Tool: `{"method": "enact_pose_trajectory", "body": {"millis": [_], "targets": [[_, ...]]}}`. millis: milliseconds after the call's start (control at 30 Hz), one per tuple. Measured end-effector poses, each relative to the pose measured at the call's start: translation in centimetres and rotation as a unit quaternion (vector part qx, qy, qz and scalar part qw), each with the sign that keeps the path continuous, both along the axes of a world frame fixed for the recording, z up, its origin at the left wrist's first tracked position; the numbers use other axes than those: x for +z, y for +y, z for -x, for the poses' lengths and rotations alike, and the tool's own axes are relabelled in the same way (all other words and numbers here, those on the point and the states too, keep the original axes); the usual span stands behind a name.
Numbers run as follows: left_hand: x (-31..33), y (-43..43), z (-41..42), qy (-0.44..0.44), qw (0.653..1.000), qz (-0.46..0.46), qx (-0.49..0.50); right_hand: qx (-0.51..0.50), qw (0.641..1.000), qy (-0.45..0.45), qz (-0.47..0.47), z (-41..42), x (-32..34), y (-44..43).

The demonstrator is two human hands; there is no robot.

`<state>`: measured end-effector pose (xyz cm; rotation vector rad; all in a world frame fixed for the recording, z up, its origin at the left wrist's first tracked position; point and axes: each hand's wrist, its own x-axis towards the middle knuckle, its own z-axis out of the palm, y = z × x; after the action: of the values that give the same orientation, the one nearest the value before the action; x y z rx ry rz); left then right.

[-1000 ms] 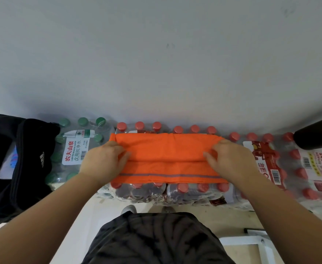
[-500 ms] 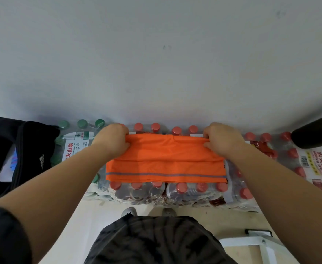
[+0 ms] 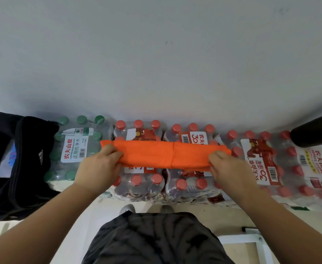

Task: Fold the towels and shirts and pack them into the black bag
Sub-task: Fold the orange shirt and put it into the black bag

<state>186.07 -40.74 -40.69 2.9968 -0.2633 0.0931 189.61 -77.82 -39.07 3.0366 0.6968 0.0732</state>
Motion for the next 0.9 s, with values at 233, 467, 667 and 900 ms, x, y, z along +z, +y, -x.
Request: {"method": "enact_pose_trajectory", "body": {"millis": [233, 467, 667, 900], "targets": [[0.0, 0.2, 1.2, 0.011, 1.0, -0.021, 0.006, -0.067, 0.995, 0.074, 0.019, 1.3, 1.0, 1.0], [1.0, -3.1, -2.1, 0.042, 0.998, -0.038, 0.004, -0.039, 0.996, 0.076, -0.028, 0.0, 0.7, 7.6], [-2.8, -4.0, -1.3, 0.148, 0.988, -0.044, -0.001, -0.127, 0.98, 0.154, -0.005, 0.6, -4.1, 6.0], [-2.0, -3.5, -0.9, 0.093, 0.991, 0.088, 0.027, -0.133, 0.98, 0.148, -0.005, 0.7, -4.0, 5.4]]}}
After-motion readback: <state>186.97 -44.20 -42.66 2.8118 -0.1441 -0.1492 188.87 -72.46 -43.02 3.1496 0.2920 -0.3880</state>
